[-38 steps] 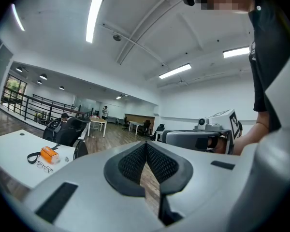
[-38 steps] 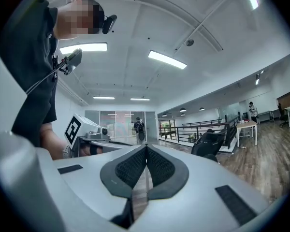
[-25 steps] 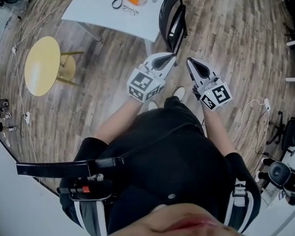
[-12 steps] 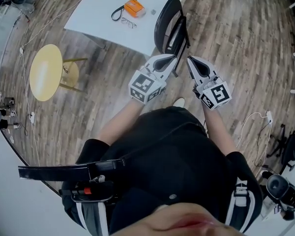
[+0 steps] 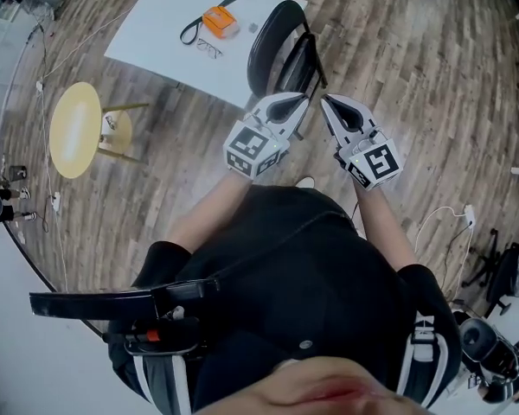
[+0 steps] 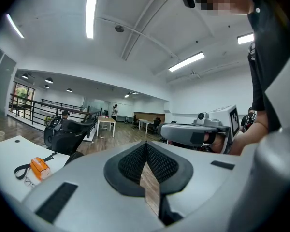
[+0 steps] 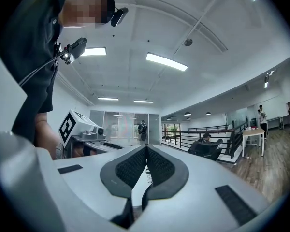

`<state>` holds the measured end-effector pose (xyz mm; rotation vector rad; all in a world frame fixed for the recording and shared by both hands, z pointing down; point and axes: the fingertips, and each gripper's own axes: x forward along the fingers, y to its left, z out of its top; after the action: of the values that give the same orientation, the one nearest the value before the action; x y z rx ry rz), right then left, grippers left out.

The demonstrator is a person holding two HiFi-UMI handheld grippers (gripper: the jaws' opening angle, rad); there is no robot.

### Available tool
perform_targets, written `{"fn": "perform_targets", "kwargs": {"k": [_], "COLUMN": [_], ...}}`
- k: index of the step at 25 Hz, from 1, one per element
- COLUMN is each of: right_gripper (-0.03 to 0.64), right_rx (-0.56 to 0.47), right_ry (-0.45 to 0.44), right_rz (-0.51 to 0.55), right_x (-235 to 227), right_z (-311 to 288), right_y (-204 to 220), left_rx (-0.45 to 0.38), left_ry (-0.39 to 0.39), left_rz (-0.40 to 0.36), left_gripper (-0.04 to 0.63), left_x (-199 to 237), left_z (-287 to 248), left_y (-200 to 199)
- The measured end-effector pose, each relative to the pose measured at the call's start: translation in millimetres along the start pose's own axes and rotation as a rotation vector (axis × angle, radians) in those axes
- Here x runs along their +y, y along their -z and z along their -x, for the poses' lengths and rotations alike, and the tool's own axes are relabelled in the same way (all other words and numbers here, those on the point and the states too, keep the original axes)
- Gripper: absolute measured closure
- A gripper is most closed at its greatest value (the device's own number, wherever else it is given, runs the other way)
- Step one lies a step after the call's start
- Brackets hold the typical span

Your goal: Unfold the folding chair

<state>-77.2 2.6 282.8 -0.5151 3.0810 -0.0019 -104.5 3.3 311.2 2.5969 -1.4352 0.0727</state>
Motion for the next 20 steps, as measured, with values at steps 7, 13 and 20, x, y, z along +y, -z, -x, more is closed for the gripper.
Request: {"fn": "perform_targets", "kwargs": {"k": [7,13,20], "right_gripper": [0.609,0.609,0.609], "right_rx": [-0.002,0.02,0.055], "right_ry": [-0.016,0.012,0.092], "right_rz": [-0.015,-0.028,-0.075], "right_x": [-15,-30,-54], "right_z": [-7,-42,-100], "right_y": [6,21,37], "left_rx": [0.019,0.032,0.051], "left_ry": [0.004,0.022,0.087], "left_rz": [-0.012,-0.002,-0.008], "left_gripper": [0.591,0.591,0.591], "left_x": [4,47,113], "left_z": [-16,-22,-35], "left_y": [2,8,6]}}
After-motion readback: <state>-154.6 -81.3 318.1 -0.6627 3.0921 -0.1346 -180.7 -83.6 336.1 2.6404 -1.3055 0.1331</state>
